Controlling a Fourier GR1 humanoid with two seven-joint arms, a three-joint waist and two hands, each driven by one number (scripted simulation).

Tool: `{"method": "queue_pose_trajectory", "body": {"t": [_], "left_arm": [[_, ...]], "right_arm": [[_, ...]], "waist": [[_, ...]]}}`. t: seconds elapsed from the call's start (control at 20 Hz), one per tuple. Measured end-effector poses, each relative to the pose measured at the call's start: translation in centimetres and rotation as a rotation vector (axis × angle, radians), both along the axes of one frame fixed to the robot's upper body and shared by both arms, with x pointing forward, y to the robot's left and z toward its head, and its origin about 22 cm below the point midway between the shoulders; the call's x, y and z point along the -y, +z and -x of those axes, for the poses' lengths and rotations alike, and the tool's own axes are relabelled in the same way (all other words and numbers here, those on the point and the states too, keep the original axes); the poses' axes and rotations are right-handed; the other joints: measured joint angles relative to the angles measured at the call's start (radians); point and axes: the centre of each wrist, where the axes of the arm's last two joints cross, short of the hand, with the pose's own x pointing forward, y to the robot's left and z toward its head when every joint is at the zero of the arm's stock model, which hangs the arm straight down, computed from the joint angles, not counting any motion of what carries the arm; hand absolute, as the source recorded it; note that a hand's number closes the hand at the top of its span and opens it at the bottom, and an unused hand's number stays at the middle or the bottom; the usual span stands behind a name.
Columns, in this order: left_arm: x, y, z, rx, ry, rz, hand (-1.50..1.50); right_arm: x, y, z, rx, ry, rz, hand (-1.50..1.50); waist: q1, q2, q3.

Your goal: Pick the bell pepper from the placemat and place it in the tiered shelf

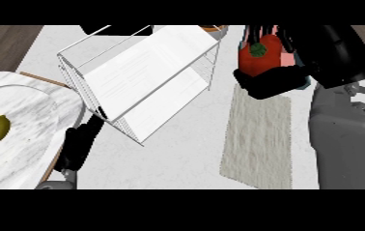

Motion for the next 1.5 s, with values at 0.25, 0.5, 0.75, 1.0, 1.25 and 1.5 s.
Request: {"method": "queue_pose_trajectory", "body": {"t": [0.25,0.5,0.75,1.0,1.25,1.5], "left_arm": [[0.6,0.1,-0.3,0.008,-0.003,-0.002,0.0],[0.7,0.8,-1.0,0.016,-0.013,-0.006,0.0],[0.8,0.4,-0.8,0.018,-0.02,-0.003,0.0],[0.9,0.7,-0.5,0.014,-0.029,-0.005,0.0],[1.4,0.3,-0.9,0.018,-0.044,-0.006,0.0],[2.1,0.9,-1.6,0.028,-0.078,-0.007,0.0]], "right_arm": [[-3.0,1.0,-3.5,0.007,-0.031,-0.014,1.5],[-5.8,1.4,-7.2,0.005,-0.018,0.019,1.5],[-9.3,0.2,-9.9,-0.013,0.011,0.074,1.5],[-11.4,-0.7,-11.7,-0.027,0.032,0.109,1.5],[-12.5,-2.0,-12.7,-0.081,0.055,0.123,1.5],[-10.5,-1.9,-13.7,-0.234,0.094,-0.158,-1.5]], "waist": [[0.005,0.002,0.0],[0.013,0.005,0.0],[0.024,0.009,-0.001],[0.025,0.003,0.002],[0.035,0.002,0.004],[0.075,-0.005,0.001]]}}
